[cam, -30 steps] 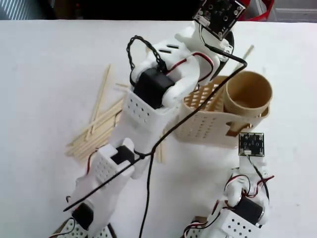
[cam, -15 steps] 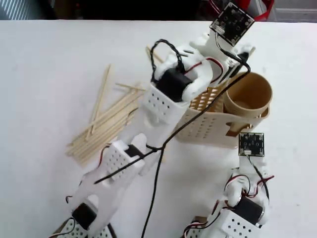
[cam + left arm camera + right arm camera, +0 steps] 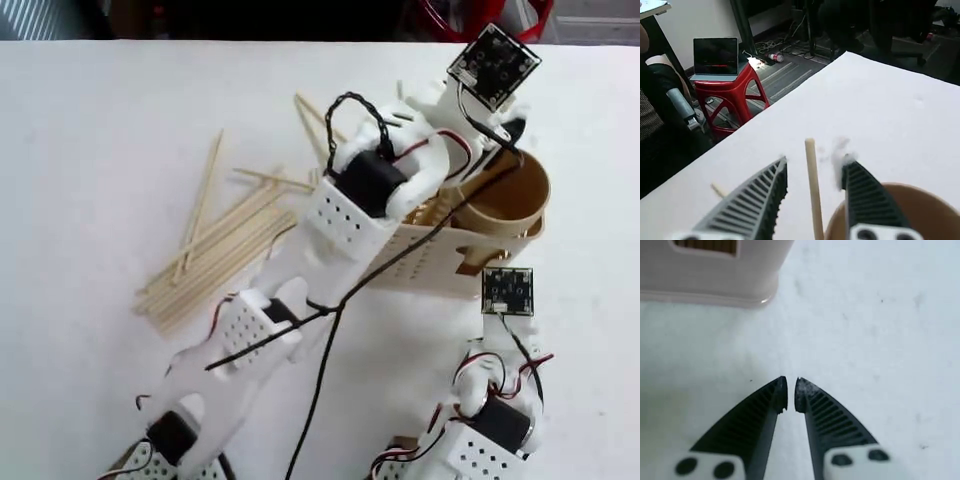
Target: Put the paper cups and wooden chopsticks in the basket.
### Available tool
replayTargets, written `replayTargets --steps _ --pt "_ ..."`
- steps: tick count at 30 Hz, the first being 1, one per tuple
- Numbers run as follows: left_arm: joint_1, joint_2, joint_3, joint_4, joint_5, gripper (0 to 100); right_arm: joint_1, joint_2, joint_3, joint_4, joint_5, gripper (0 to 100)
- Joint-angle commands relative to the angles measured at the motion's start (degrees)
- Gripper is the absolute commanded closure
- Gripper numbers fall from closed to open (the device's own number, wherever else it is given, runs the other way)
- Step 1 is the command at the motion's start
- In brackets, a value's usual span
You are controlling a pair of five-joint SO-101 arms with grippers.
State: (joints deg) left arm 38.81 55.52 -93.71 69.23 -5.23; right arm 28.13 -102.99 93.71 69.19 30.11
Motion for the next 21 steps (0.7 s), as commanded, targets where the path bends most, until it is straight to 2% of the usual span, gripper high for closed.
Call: replayTargets --steps 1,6,13,21 --pt "-0.2 1.8 0.8 -3.9 0.3 84 0.0 -0.3 -2.1 0.5 0.0 95.7" --pt "-1.1 5.4 0.2 -5.9 0.3 89 0.0 -0.3 -2.1 0.5 0.0 95.7" --pt "-1.7 2.2 0.2 -5.5 0.3 98 0.0 -0.3 -2.1 0.5 0.0 95.7" --pt "-1.7 -5.3 0.2 -5.4 0.2 98 0.0 -0.3 -2.1 0.5 0.0 95.7"
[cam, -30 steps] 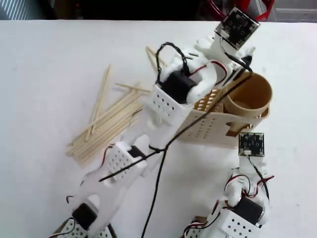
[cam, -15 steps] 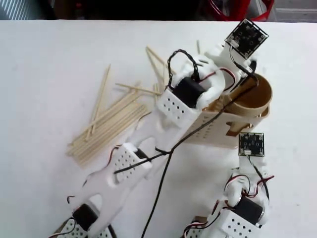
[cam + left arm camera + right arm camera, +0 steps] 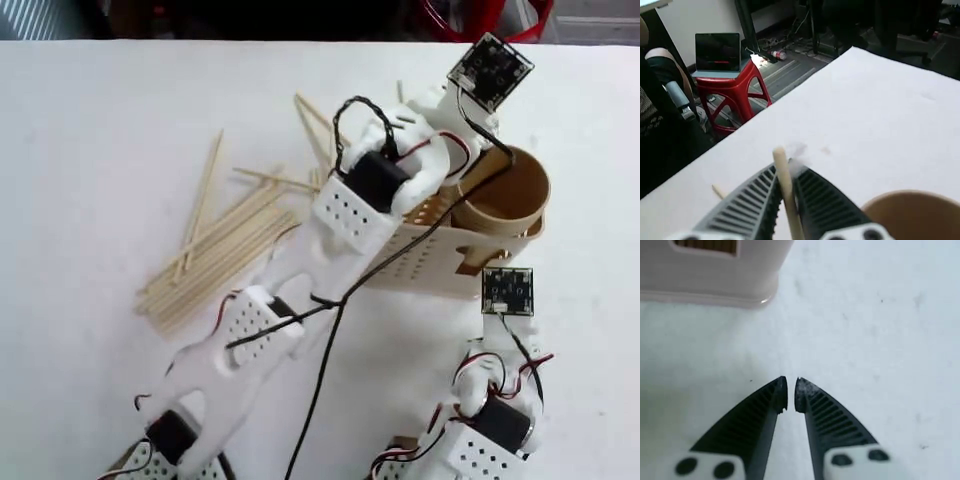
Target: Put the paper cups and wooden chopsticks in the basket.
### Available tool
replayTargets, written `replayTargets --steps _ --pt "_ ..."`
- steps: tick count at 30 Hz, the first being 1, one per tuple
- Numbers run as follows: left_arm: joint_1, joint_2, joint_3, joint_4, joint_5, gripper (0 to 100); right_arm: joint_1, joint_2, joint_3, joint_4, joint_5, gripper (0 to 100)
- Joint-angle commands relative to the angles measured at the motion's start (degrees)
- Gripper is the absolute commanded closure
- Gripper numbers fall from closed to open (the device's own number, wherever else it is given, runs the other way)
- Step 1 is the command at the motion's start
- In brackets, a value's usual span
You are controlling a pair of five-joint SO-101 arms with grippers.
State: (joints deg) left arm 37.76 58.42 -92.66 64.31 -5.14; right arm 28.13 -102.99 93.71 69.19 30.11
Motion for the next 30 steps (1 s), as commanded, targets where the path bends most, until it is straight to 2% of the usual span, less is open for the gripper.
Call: replayTargets --steps 1,5,10,15,20,25,30 --pt "-0.7 -9.5 -0.9 -0.4 -0.1 98 0.0 -0.3 -2.1 0.5 0.0 95.7" --pt "-0.5 -14.5 -0.9 -0.5 -2.7 98 0.0 -0.3 -2.1 0.5 0.0 95.7" --pt "-0.7 -20.5 -0.8 -0.3 -2.7 98 0.0 -0.3 -2.1 0.5 0.0 95.7" --pt "-0.5 -22.9 -0.4 4.3 -2.6 98 0.0 -0.3 -2.1 0.5 0.0 95.7" --pt "-2.0 -19.6 -0.3 7.2 -2.7 96 0.0 -0.3 -2.0 0.5 0.0 95.7" --pt "-1.7 -12.8 -0.4 6.9 -2.6 81 0.0 -0.3 -1.5 0.2 0.0 95.7" --pt "-0.7 -6.6 -0.4 4.4 -2.6 80 0.0 -0.3 -1.5 0.2 0.0 95.7"
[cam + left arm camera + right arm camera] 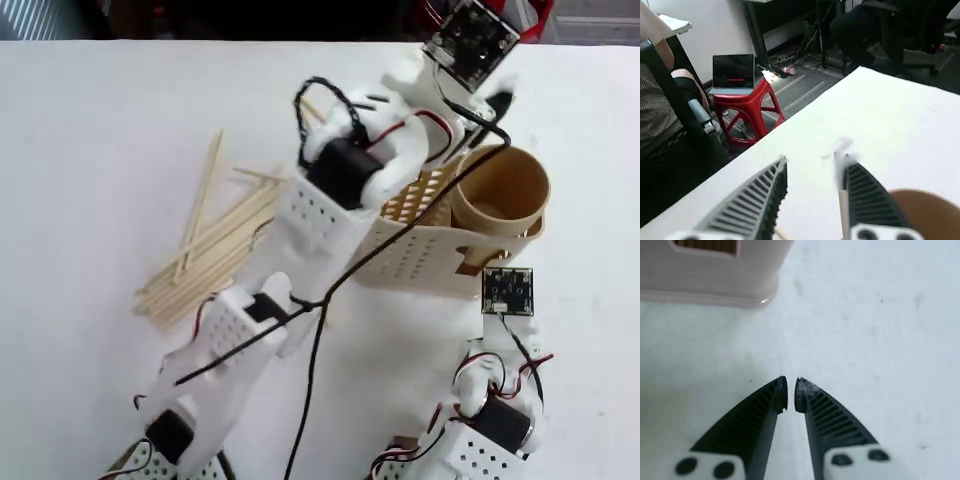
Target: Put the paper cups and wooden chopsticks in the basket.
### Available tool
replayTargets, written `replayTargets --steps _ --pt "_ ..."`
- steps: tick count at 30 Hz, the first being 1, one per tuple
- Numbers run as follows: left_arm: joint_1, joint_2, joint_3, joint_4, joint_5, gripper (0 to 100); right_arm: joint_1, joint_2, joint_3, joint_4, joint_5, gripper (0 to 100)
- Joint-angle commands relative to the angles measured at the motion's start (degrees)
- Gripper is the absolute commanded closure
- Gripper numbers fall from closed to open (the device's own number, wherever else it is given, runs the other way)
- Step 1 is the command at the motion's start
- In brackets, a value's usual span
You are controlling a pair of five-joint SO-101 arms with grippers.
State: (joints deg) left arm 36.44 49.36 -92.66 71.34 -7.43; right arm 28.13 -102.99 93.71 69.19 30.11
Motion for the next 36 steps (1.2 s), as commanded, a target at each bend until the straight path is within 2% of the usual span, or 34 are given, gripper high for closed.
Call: replayTargets --steps 1,12,17,19,22,31,36 --pt "0.6 3.6 -0.4 -3.8 -0.4 80 0.0 -0.3 -1.5 0.2 0.0 95.7" --pt "1.2 10.9 -0.4 -10.2 -0.4 81 0.0 -0.3 -1.5 0.2 0.0 95.7" --pt "0.8 13.2 -0.9 -10.9 -2.9 99 0.0 -0.3 -1.5 0.2 0.0 95.7" --pt "1.0 13.2 -0.9 -11.4 -5.4 98 0.0 -0.3 -1.5 0.2 0.0 95.7" --pt "1.1 12.6 -3.0 -11.0 -5.4 98 0.0 -0.3 -1.5 0.2 0.0 95.7" --pt "0.7 2.0 -2.8 -7.5 -5.7 98 0.0 -0.3 -1.5 0.2 0.0 95.7" --pt "0.9 -2.7 -2.5 -6.6 -8.9 98 0.0 -0.3 -1.3 0.2 0.0 95.7"
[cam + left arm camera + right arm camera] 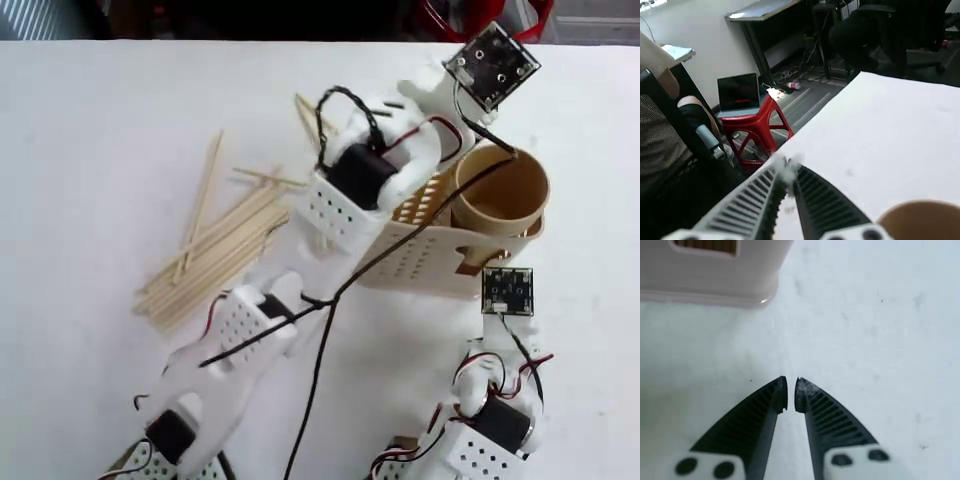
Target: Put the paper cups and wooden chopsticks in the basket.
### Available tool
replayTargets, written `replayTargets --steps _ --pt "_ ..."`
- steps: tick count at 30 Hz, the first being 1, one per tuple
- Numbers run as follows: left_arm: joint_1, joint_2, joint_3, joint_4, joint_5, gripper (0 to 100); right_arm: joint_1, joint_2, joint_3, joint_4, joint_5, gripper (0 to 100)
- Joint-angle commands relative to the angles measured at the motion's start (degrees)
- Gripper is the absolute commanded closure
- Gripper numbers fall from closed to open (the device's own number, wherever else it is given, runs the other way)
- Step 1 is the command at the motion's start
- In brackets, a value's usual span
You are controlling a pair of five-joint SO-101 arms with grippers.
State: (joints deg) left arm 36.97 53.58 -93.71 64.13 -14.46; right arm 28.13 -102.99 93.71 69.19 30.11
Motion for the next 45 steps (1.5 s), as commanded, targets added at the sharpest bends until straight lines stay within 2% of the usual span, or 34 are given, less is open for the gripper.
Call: replayTargets --steps 1,9,12,14,19,23,25,27,32,35,38,45 --pt "0.4 -7.5 -1.5 0.9 -1.8 98 0.0 -0.3 -1.3 0.2 0.0 95.7" --pt "0.0 -11.4 -1.8 4.7 -0.1 98 0.0 -0.3 -1.3 0.2 0.0 95.7" --pt "-3.9 -15.4 -1.7 8.8 -0.2 98 0.0 -0.3 -1.3 0.2 0.0 95.7" --pt "-9.2 -18.3 -1.5 14.6 -0.2 98 0.0 -0.3 -1.3 0.2 0.0 95.7" --pt "-26.9 -23.3 -1.2 39.3 -0.3 98 0.4 -0.3 -1.6 1.2 4.9 95.6" --pt "-44.1 -24.0 9.8 38.3 -0.2 98 1.5 -0.3 -4.2 4.2 5.1 95.6" --pt "-48.6 -24.9 17.4 38.3 -1.8 98 4.8 -0.3 -5.5 4.6 5.1 95.6" --pt "-50.9 -26.3 26.2 38.3 -6.6 98 9.2 -0.3 -5.7 4.6 5.1 95.6" --pt "-51.6 -31.8 47.7 38.1 -10.0 97 22.4 -0.3 -3.5 3.8 5.5 95.6" --pt "-51.0 -32.7 56.8 34.8 -10.7 91 28.6 -0.3 -2.2 2.7 5.5 95.6" --pt "-50.6 -32.7 65.5 28.4 -10.8 85 30.2 -0.3 1.1 0.7 5.5 95.6" --pt "-45.1 -32.7 81.0 15.6 -14.0 85 30.5 -0.2 3.2 1.0 5.5 95.6"
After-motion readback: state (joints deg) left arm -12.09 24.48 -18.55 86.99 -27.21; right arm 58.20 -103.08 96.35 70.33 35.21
